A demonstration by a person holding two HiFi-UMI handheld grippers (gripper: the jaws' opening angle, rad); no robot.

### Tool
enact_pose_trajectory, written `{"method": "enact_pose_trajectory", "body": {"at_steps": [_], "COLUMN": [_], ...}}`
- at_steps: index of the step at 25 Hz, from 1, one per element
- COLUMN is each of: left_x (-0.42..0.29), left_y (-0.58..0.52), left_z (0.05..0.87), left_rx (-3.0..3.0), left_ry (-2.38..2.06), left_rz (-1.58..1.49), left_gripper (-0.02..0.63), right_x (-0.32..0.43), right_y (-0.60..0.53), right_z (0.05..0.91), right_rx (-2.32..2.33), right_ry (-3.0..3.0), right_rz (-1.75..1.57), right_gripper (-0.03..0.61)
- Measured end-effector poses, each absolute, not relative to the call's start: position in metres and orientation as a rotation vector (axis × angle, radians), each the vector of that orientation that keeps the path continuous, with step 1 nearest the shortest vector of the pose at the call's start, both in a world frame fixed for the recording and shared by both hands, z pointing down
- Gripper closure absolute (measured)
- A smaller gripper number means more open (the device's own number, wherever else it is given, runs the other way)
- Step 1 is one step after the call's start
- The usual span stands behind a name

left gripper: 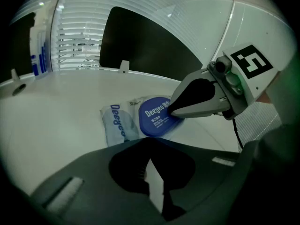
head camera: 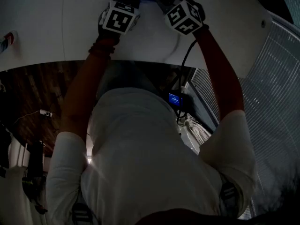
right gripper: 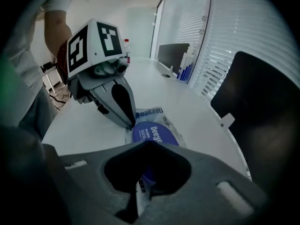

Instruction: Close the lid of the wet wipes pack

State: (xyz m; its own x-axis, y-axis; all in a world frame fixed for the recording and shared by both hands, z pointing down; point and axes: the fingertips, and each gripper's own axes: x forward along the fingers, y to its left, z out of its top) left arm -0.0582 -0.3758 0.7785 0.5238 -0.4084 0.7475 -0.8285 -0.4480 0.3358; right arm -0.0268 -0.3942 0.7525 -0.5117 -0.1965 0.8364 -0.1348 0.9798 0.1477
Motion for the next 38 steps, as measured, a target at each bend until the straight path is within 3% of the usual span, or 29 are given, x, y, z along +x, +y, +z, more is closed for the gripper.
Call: {"method": "enact_pose_trajectory", "body": {"at_steps": [23, 38], "left_x": [-0.062, -0.063], "left_y": [-0.375, -0.358], "left_z": [0.767, 0.602], "left_rx": [2.089, 2.296], "left_ry": [-1.009, -1.197], "left_rz": [0.706, 0.507], "left_gripper": [0.612, 0.612], "right_x": [-0.028, -0.02], "right_y": [-0.401, -0.376], "right_z": [0.752, 0.593], "right_rx": [0.363, 0.807], "right_ry": [-2.14, -2.467], "right_rz": [-0.064, 0.028], "right_gripper": [0.578, 0.578]}}
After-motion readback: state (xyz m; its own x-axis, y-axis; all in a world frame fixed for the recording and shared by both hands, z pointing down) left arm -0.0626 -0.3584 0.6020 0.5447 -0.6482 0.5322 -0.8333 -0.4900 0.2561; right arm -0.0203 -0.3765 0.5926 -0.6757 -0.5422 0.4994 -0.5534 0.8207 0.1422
